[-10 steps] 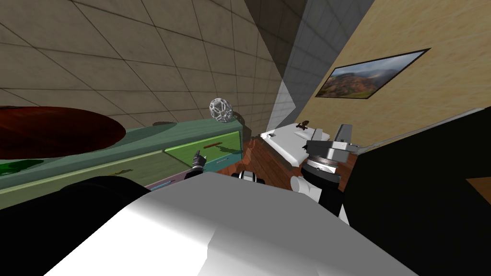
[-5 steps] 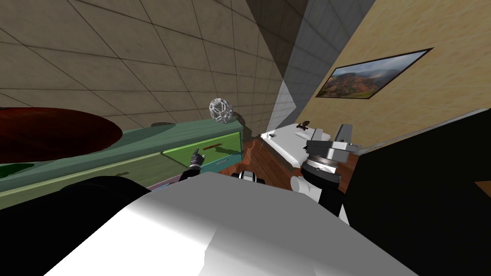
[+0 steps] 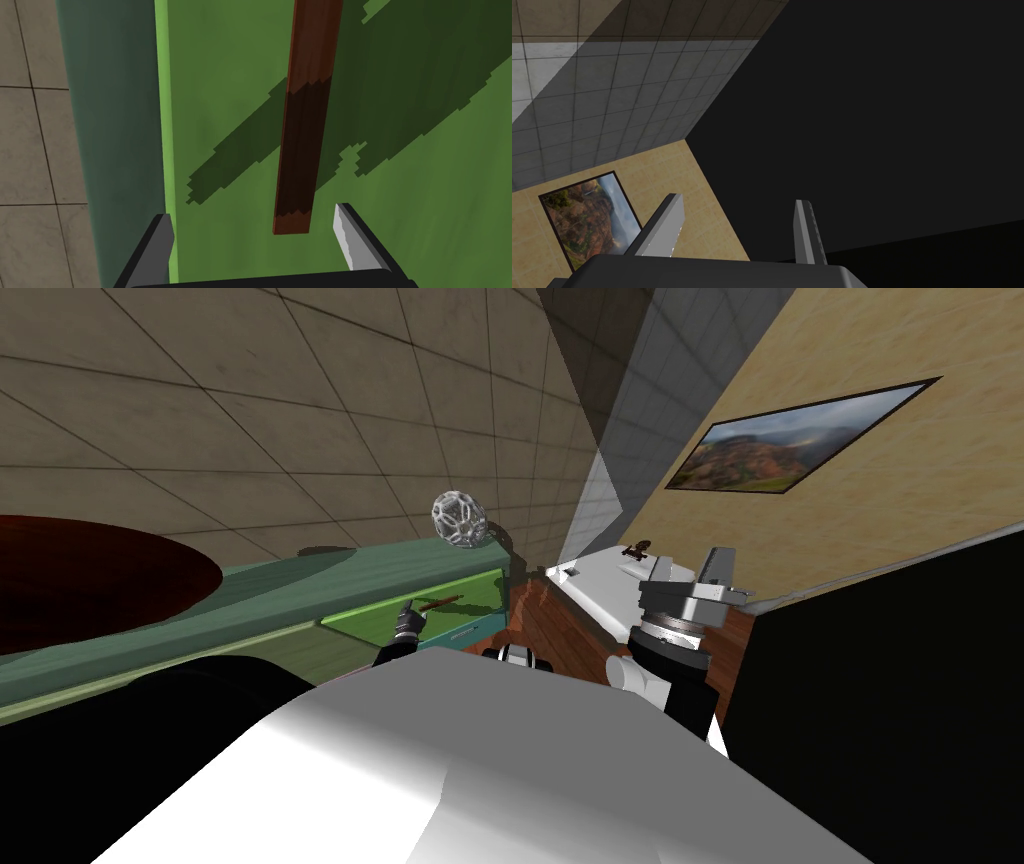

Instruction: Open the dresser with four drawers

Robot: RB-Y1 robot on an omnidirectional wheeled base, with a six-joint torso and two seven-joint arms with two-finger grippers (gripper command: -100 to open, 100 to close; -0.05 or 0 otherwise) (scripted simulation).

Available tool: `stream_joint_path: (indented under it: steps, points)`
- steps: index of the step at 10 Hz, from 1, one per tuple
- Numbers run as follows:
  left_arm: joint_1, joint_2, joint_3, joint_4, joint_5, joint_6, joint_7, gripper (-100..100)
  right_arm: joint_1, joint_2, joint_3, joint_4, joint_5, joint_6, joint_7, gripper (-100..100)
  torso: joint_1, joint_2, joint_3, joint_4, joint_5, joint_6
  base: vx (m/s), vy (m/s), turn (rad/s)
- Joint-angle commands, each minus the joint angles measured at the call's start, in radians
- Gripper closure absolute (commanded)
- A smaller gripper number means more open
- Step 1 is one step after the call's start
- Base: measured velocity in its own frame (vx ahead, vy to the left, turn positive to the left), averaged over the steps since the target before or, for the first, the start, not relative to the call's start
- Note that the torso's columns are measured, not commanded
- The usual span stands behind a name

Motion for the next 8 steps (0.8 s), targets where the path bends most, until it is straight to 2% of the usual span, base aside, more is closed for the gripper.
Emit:
stream_joint_path:
  steps: [1,3,4,6,7,8]
  points:
    - [0.001,-0.074,0.003,-0.008,0.002,0.004,0.000,-100,0.000,0.000,0.000,0.000,0.000,0.000,0.000,0,0.001,-0.001,0.000,0.000,0.000,0.000,0.000,0.000,0.000]
    - [0.002,-0.120,0.004,-0.010,0.002,0.005,0.001,-100,0.000,0.000,0.000,0.000,0.000,0.000,0.000,0,0.003,-0.005,-0.003,-0.001,0.001,0.000,0.000,0.000,0.000]
    - [-0.002,-0.108,0.005,-0.010,0.001,0.009,-0.001,-100,0.000,0.000,0.000,0.000,0.000,0.000,0.000,0,0.004,-0.006,-0.004,-0.002,0.001,0.000,0.000,0.000,0.000]
    - [-0.002,-0.109,0.008,-0.014,0.003,0.012,-0.001,-100,0.000,0.000,0.000,0.000,0.000,0.000,0.000,0,0.006,-0.009,-0.006,-0.002,0.002,0.000,0.063,0.039,-0.015]
    - [-0.002,-0.109,0.009,-0.015,0.003,0.013,-0.001,100,0.000,0.000,0.000,0.000,0.000,0.000,0.000,0,0.004,-0.007,-0.005,-0.002,0.001,0.000,0.007,0.006,0.001]
    - [0.008,-0.110,0.005,-0.025,0.004,0.013,0.000,100,0.000,0.000,0.000,0.000,0.000,0.000,0.000,0,0.002,-0.004,-0.002,-0.001,0.001,0.000,-0.077,-0.051,-0.015]
